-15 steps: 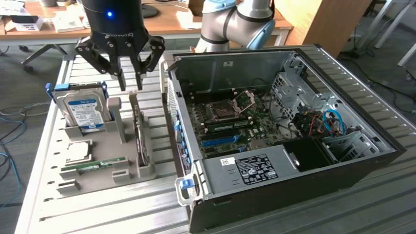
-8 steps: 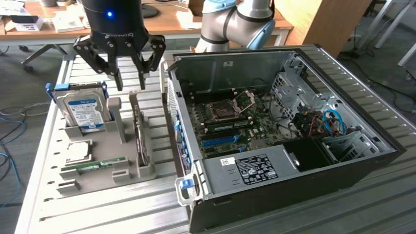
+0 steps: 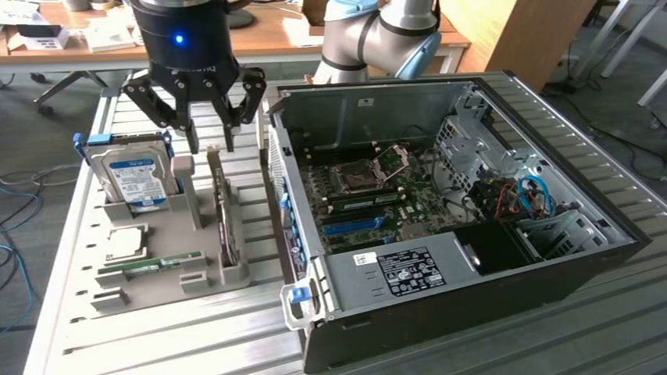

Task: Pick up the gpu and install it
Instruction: 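Pick up the gpu and move the gpu toward the slot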

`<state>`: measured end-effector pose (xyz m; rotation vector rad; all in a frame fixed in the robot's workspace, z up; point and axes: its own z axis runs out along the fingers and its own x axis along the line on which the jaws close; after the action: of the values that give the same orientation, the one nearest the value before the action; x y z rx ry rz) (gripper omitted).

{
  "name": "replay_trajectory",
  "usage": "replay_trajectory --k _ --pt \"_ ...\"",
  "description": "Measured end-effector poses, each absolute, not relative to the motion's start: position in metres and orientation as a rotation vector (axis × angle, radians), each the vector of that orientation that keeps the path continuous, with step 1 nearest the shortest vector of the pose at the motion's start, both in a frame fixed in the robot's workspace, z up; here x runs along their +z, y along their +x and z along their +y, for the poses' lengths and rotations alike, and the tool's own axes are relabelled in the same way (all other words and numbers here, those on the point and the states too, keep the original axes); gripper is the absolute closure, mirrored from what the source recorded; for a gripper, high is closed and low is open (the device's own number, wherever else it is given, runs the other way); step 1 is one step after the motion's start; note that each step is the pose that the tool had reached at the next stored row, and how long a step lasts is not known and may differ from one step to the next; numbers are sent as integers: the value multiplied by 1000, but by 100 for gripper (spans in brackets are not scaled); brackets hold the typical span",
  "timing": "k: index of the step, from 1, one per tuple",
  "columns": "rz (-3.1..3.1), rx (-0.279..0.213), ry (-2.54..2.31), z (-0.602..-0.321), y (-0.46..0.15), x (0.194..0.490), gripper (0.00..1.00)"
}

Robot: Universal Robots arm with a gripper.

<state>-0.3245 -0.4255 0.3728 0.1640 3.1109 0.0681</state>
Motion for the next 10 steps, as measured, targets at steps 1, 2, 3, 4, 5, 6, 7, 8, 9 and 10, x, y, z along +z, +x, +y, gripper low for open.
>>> replay_trajectory --k 1,2,3,4,5,6,7,8,9,10 --pt "3111 68 164 -426 -324 371 53" --pt "3111 68 164 -426 -324 369 53" --pt "3111 68 164 -426 -324 367 53" --pt "3111 68 164 -426 -324 365 53" --pt "3111 68 164 -426 -324 364 53" --pt "3111 68 164 -426 -324 362 53" --pt "3111 68 164 -426 -324 360 53" --pt "3111 68 164 -426 -325 358 53" --pt "3111 68 164 -426 -324 356 53" --pt "3111 68 164 -426 -324 355 53"
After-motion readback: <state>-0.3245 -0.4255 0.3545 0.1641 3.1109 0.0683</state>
